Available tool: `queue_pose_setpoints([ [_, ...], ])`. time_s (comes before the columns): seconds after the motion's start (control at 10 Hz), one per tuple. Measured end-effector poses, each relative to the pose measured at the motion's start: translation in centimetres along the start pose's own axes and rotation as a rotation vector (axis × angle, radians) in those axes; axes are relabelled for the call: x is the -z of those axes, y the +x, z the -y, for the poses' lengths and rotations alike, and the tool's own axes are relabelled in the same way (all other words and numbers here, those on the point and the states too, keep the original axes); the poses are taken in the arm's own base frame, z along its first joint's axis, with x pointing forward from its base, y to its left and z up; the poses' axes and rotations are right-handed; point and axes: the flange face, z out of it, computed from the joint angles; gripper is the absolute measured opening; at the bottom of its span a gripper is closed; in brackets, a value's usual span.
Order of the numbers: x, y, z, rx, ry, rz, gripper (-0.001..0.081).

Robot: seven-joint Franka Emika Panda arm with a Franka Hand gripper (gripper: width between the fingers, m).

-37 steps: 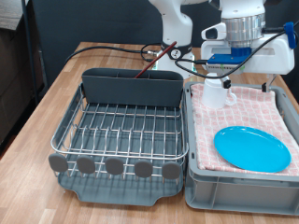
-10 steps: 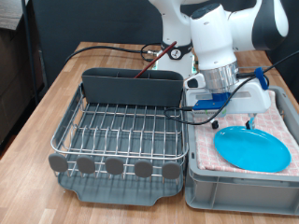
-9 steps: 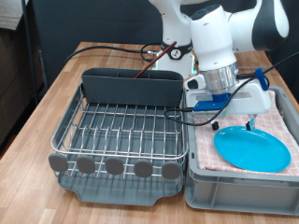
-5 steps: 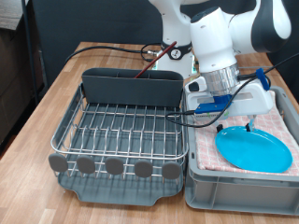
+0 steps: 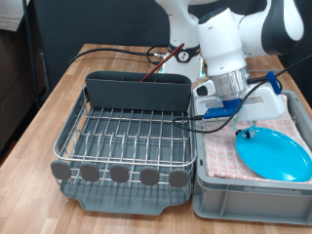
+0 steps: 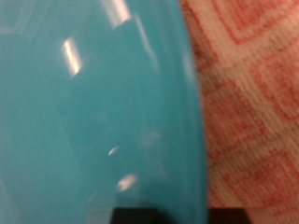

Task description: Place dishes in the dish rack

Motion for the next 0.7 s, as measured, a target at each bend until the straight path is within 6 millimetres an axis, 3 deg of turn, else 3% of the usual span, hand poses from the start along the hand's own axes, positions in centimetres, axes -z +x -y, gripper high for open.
queue_pose_setpoints([
  [0.1, 0.01, 0.01, 0.01, 0.0, 0.0, -0.001, 0.0102],
  [0.2, 0.02, 0.02, 0.02, 0.0, 0.001, -0.001, 0.0025],
  [0.7, 0.06, 0.06, 0.05, -0.003, 0.003, -0.005, 0.0024],
])
